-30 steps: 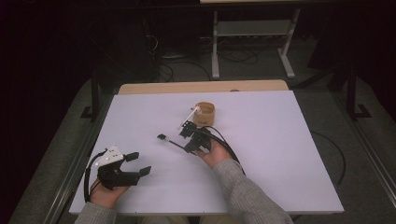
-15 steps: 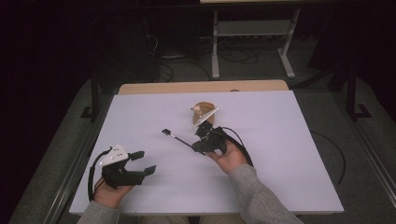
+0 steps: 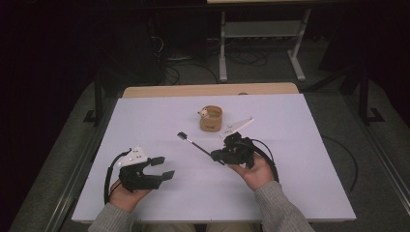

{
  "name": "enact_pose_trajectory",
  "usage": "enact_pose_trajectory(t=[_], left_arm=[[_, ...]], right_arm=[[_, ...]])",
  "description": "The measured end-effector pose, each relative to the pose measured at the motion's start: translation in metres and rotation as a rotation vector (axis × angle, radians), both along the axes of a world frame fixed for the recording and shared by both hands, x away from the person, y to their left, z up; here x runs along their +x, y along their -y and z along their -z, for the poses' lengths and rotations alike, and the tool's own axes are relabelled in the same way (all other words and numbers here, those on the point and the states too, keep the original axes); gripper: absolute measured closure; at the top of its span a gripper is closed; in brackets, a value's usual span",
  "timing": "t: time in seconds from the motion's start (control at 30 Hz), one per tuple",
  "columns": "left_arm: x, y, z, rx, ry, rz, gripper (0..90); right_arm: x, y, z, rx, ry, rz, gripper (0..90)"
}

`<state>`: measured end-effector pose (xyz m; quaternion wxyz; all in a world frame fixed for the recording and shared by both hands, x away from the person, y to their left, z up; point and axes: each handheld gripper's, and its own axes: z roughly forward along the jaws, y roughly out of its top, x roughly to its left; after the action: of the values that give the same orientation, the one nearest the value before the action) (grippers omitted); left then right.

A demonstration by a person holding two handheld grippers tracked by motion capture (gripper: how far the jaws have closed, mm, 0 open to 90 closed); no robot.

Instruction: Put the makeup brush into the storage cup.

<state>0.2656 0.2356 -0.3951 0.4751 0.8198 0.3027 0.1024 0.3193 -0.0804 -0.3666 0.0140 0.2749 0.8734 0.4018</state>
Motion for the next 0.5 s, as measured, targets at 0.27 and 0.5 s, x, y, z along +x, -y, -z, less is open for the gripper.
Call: enact_pose_trajectory(t=[0.27, 0.5], left_arm=[[0.001, 0.02, -0.01, -0.063, -0.04, 0.063, 40.5], [0.004, 0.031, -0.022, -0.107, -0.057, 0.134, 51.1]], right_arm=[[-0.028, 0.016, -0.01, 0.095, 0.06, -0.016, 85.0], [-0.04, 0.02, -0.004, 0.127, 0.074, -0.029, 85.0]])
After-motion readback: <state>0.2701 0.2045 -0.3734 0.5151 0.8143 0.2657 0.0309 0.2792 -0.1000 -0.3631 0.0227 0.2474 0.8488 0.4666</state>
